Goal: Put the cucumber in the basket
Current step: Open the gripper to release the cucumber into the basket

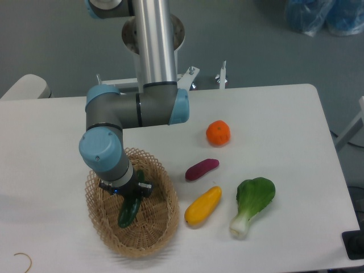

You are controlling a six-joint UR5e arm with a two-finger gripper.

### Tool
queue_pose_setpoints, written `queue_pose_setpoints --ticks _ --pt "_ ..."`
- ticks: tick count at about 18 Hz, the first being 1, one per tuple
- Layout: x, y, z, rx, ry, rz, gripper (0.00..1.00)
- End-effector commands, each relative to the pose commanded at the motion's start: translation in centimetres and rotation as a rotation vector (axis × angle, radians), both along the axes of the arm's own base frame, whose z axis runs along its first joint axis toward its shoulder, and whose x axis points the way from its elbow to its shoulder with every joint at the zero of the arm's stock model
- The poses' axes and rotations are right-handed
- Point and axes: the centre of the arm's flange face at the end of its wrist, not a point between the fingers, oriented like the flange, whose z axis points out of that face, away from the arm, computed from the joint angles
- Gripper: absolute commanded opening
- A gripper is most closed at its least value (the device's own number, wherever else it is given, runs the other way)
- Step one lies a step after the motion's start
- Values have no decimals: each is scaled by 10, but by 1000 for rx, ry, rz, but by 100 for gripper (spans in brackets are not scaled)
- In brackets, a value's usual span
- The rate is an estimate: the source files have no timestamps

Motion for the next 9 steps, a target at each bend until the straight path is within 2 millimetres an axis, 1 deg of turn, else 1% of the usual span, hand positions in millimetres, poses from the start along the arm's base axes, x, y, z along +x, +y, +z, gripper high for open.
queue_pose_setpoints --ticks 1,2,3,6,7,8,9 --pt "-1 2 5 9 5 -2 68" --pt "-2 3 9 15 11 -3 94" --pt "-4 3 12 16 20 -3 100" --pt "-14 5 31 9 93 -25 100" --pt "-19 7 41 16 113 -36 100" --pt "-23 7 54 29 128 -45 100" --pt "-35 8 69 52 140 -32 100"
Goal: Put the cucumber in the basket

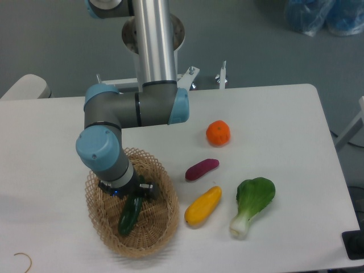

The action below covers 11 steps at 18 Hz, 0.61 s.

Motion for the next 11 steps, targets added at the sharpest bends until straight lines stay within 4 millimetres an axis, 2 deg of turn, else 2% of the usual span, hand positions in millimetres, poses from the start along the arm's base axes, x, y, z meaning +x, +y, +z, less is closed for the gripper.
queue_pose_setpoints --ticks 1,4,6,9,11 --pt "-19 -6 21 30 18 12 100" --pt "-44 -23 60 41 43 -126 100" --pt "-82 -51 86 53 66 -148 100" --pt "-129 -91 112 51 79 -217 100" --pt "-159 -119 116 11 75 -283 100"
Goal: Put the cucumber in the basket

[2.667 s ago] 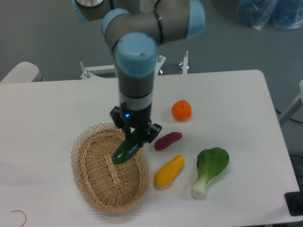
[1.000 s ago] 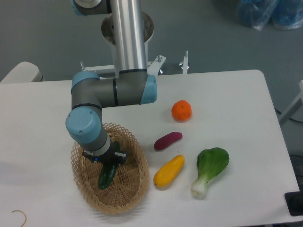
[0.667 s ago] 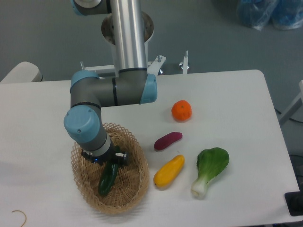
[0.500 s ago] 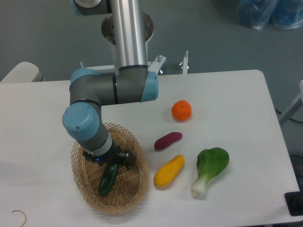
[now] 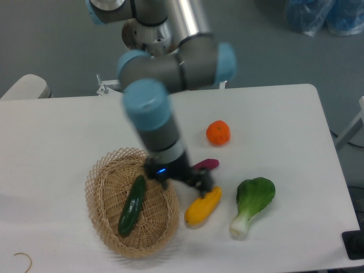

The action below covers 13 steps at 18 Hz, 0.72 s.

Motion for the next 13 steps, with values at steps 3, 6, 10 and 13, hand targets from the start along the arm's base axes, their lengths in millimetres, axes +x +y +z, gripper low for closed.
queue_pose_setpoints --ticks 3,6,10,13 --pt "-32 -38 6 -72 13 -155 100" --pt "-58 -67 13 -110 13 -299 100" --pt "-92 -113 31 -107 -6 -435 100" --pt "-103 -128 29 -113 -14 -458 100"
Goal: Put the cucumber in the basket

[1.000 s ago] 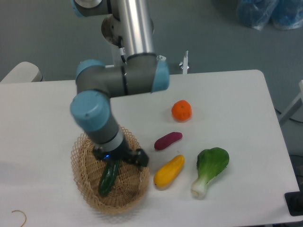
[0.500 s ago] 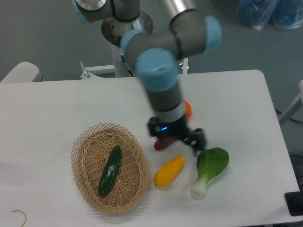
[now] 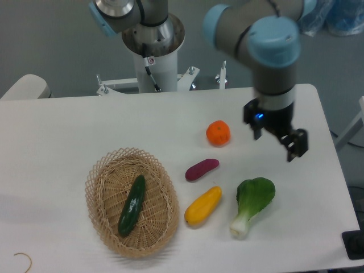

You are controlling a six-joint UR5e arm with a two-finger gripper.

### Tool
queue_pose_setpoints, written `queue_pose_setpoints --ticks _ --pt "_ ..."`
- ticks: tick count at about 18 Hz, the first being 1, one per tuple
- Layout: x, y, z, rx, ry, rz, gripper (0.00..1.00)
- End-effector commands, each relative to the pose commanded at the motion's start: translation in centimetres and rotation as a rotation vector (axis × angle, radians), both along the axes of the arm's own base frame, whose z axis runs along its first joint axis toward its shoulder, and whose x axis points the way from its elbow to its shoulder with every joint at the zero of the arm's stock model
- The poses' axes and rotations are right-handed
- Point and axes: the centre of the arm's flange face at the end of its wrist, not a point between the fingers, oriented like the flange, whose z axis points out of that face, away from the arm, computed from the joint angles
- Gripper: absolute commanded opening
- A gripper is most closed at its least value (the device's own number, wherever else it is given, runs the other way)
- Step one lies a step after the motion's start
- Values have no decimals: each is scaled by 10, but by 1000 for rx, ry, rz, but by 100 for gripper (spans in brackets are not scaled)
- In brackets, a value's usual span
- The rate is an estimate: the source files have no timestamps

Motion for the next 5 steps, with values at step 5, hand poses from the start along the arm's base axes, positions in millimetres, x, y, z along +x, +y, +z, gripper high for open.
queue_pose_setpoints --ticks 5 --pt "1 -1 1 2 -3 2 100"
